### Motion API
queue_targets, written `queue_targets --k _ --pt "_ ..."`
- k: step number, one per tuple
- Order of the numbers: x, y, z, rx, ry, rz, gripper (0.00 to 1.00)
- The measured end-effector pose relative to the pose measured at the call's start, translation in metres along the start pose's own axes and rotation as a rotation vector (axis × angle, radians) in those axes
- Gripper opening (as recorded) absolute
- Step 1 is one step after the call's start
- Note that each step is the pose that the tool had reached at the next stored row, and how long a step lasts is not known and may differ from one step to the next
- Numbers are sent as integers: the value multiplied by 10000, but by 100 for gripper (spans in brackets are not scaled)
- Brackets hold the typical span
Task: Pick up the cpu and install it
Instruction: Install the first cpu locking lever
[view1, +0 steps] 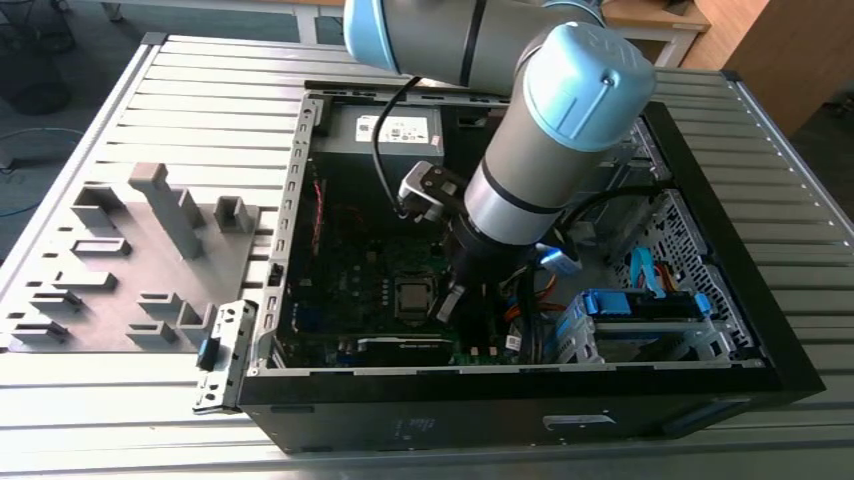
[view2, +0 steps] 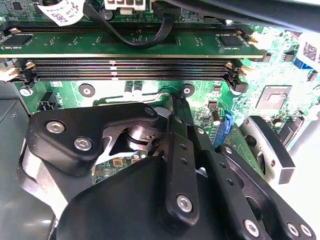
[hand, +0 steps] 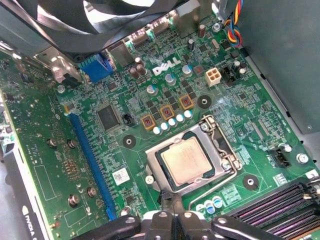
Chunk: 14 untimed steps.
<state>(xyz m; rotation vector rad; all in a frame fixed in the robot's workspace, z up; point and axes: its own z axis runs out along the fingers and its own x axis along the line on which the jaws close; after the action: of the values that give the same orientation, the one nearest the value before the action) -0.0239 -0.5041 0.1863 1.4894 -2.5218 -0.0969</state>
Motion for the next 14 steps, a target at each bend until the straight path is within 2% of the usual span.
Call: queue_targets --k 2,12,13,14 --pt "6 -4 1 -9 -18 -6 11" --pt "11 -7 1 -12 -24 -7 11" --pt "13 -8 1 -38 -70 -19 11" --pt "13 -9 1 -104 -187 -50 11"
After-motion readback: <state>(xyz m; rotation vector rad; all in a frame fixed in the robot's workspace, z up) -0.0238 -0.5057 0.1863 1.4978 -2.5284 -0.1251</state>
